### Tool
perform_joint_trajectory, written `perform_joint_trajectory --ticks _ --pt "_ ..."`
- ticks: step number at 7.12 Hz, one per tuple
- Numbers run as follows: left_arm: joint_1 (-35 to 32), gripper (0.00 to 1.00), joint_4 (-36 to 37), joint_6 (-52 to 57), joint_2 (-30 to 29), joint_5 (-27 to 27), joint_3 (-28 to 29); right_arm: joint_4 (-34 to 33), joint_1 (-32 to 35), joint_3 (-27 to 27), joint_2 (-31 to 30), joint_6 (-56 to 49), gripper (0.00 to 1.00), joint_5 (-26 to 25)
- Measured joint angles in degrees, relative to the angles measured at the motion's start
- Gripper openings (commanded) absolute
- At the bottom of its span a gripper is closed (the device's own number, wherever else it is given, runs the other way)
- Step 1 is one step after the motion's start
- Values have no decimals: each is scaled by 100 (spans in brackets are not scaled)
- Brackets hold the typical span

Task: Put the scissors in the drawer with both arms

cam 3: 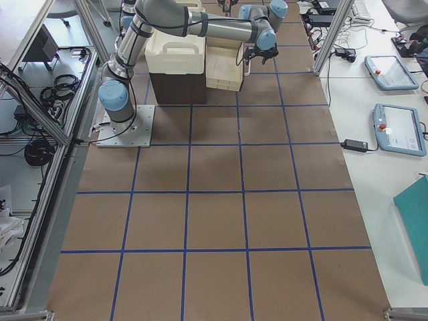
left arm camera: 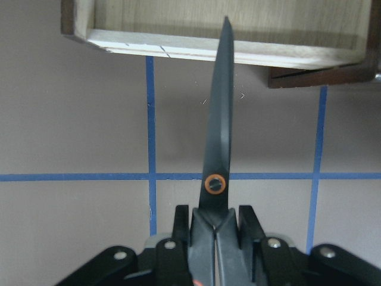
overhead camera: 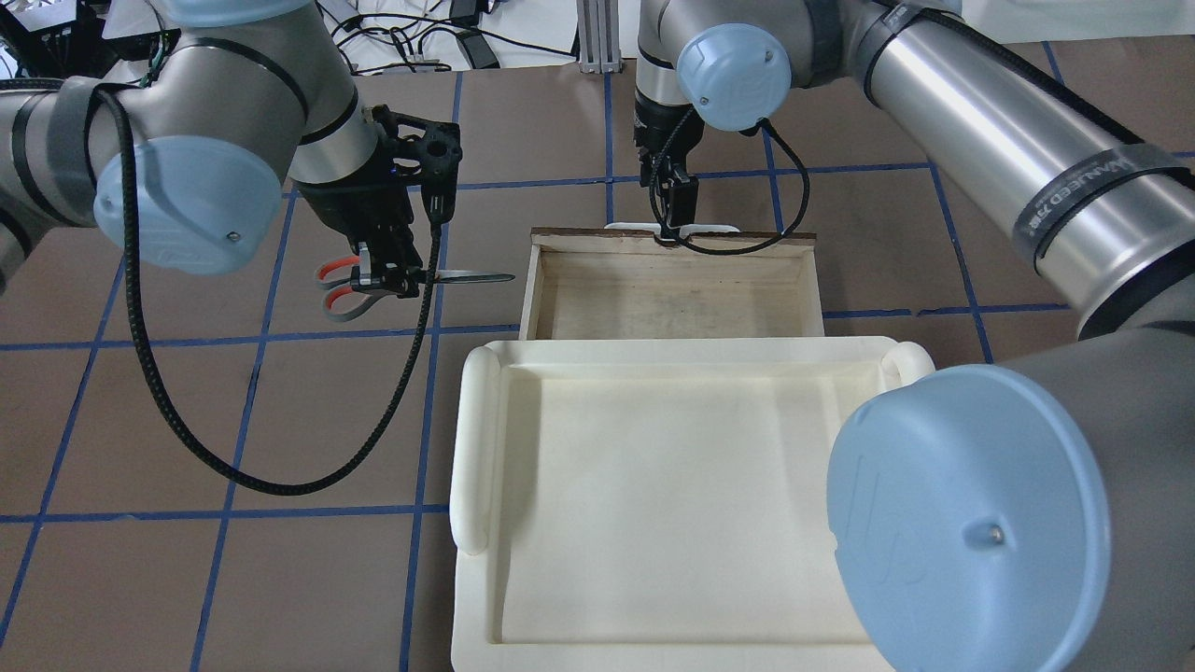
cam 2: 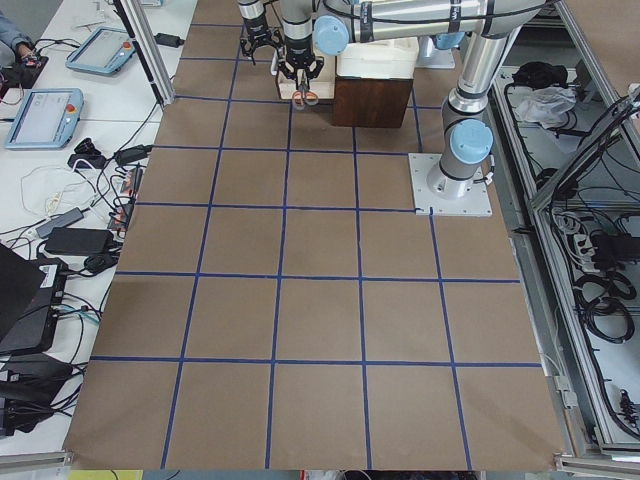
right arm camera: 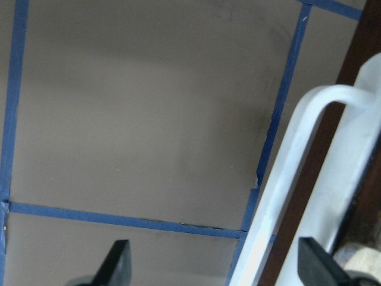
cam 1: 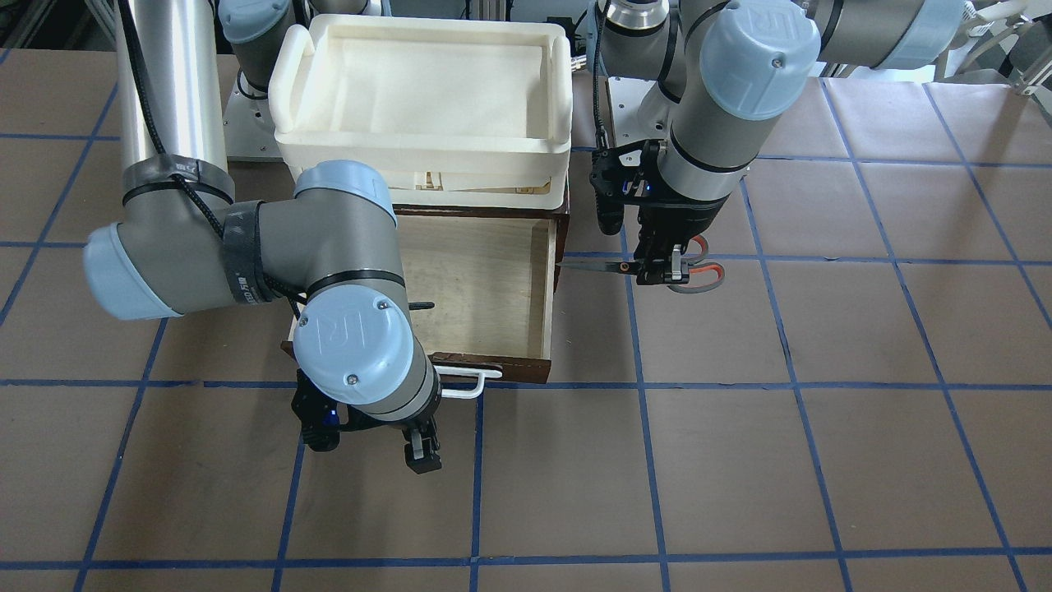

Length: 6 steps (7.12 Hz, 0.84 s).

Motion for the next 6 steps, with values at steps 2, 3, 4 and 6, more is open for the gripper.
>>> perform_joint_trajectory --ticks 2,3,4,6 --pt "-39 0 1 -82 -8 -5 0 321 -30 15 -375 -218 100 -85" --pt "-57 0 1 -121 -9 -15 0 400 -55 45 -603 -693 100 -276" --pt "-118 0 3 -222 -12 -22 5 440 -99 93 -851 -1326 100 -463" --pt "-389 0 5 -536 -72 -5 136 513 -366 303 -1380 -2734 100 -712"
